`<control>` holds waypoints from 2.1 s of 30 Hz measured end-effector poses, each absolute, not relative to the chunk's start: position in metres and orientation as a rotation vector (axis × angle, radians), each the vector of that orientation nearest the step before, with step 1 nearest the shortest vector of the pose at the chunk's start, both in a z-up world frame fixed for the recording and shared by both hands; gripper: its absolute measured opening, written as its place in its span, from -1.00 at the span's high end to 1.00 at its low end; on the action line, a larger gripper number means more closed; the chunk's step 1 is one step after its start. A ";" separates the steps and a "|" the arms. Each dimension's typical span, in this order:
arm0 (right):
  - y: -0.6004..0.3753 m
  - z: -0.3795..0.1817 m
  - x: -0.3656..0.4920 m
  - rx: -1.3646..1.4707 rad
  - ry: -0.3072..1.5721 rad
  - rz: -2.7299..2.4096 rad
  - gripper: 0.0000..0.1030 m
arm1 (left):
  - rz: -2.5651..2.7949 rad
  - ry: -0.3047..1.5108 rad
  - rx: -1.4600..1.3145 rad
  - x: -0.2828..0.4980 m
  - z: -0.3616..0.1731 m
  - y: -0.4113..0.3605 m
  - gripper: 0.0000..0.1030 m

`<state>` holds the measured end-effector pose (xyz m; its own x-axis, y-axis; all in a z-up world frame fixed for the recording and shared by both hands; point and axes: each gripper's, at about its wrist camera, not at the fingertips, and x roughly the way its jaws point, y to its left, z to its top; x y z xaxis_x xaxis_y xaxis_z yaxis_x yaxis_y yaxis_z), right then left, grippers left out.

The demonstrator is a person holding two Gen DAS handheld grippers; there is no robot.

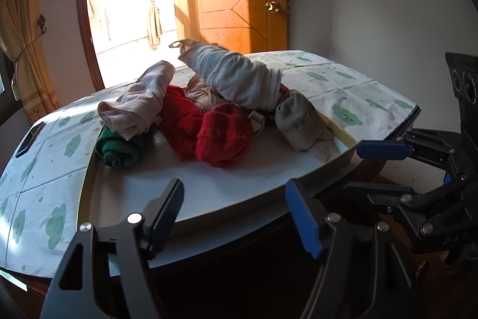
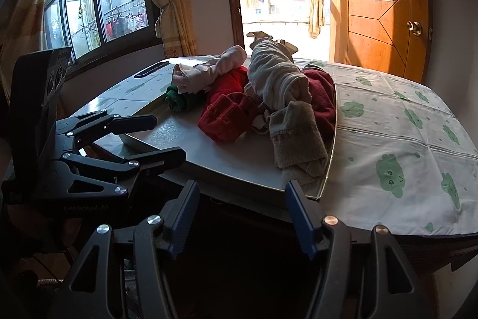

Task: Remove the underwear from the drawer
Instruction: 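Move both open tools back down into the drawer, then grasp the dark red sock with the right tool while the left tool grasps the grey-blue sock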

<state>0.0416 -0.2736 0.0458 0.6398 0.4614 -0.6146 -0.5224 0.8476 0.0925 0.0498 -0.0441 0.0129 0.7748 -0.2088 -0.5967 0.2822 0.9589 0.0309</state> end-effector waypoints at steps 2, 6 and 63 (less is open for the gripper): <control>-0.272 0.042 0.038 -0.093 0.679 0.566 -0.20 | -0.272 0.636 0.116 0.045 0.011 -0.042 -0.39; -0.271 0.034 0.033 -0.095 0.700 0.575 -0.20 | -0.281 0.654 0.120 0.032 0.004 -0.037 -0.39; -0.204 -0.142 0.006 -0.236 1.531 0.882 0.30 | -0.281 0.994 0.083 -0.043 -0.094 0.013 -0.45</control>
<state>0.0058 -0.2043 -0.1421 -0.1891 0.3459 -0.9190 -0.6213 0.6826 0.3848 -0.0434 0.0134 -0.0936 0.5125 -0.1954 -0.8362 0.2712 0.9608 -0.0583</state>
